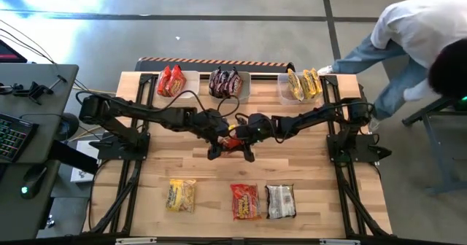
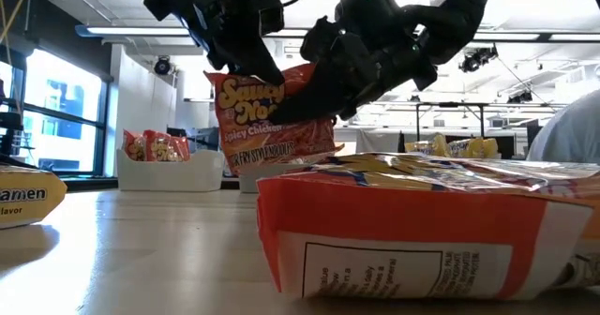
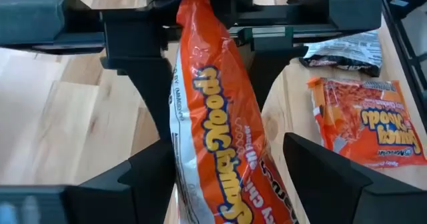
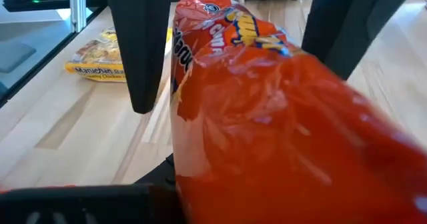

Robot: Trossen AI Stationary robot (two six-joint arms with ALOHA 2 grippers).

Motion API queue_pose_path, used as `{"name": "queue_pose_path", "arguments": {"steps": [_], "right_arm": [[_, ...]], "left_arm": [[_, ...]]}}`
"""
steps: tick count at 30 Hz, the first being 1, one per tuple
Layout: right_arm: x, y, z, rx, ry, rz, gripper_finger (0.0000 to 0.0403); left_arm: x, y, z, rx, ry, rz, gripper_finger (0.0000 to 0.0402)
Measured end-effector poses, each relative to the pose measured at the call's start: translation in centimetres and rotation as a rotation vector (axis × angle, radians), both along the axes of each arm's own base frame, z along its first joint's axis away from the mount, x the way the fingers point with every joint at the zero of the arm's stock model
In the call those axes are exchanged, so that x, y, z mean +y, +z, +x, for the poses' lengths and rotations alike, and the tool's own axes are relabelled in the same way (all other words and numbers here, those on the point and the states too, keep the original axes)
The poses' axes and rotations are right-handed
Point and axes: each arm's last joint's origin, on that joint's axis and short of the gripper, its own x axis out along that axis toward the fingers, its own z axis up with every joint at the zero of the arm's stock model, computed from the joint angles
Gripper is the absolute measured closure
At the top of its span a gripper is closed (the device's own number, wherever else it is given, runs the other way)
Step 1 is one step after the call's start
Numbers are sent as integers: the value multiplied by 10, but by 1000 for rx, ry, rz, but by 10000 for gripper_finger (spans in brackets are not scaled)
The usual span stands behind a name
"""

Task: Sort Maruchan noodles
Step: Put the orange noodle pack into the white bin

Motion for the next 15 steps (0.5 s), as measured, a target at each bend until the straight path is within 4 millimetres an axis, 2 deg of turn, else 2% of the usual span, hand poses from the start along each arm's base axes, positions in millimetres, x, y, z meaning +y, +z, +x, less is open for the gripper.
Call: {"name": "queue_pose_path", "arguments": {"steps": [5,10,15], "right_arm": [[0,0,0,-2,0,0,283],[0,0,0,-2,1,1,281],[0,0,0,1,-2,4,262]], "left_arm": [[0,0,0,0,5,-11,164],[0,0,0,-1,-30,27,220],[1,-1,-1,-1,-48,43,273]]}}
